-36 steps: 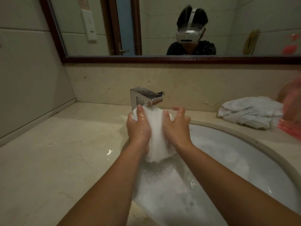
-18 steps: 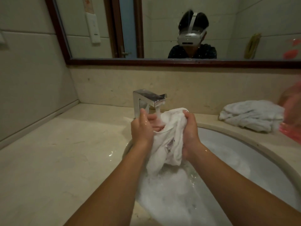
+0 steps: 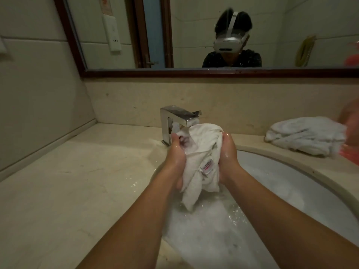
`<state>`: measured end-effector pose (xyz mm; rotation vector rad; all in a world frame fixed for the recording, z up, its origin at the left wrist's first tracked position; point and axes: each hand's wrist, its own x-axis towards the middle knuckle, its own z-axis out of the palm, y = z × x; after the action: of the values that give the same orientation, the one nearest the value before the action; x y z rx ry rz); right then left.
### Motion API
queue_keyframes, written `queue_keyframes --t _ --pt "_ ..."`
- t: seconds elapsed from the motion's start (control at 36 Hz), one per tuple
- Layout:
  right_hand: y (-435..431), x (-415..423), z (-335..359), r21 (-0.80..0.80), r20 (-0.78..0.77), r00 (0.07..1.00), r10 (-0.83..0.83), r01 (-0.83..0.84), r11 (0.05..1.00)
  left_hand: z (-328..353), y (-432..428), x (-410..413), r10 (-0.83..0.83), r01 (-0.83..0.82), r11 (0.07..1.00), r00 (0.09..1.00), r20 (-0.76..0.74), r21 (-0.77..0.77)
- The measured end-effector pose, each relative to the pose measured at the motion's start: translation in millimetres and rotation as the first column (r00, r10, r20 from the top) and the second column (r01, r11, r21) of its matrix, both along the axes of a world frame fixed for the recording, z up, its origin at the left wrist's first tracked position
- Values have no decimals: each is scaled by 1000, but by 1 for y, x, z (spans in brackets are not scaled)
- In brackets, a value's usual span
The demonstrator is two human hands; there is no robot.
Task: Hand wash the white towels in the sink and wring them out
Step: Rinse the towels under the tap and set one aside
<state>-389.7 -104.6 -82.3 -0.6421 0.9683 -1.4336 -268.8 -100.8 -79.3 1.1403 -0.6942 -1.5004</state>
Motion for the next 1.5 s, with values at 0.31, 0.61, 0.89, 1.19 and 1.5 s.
queue_keyframes --t 0.31,0.61,0.89,1.19,1.5 --pt "-4 2 -11 5 -203 961 187 -190 982 0 4 1 255 -180 948 923 288 -264" --pt "24 34 -4 -156 -314 923 -223 181 971 -4 9 -7 315 -191 927 863 396 -322" --pt "22 34 3 -153 -460 796 -393 365 918 1 5 -9 360 -249 925 816 452 -287" --pt "22 23 7 71 -402 915 -17 50 996 3 3 -2 367 -280 920 862 351 -274" --pt "15 -3 -16 53 -331 921 207 -200 978 9 15 4 281 -180 928 914 294 -325"
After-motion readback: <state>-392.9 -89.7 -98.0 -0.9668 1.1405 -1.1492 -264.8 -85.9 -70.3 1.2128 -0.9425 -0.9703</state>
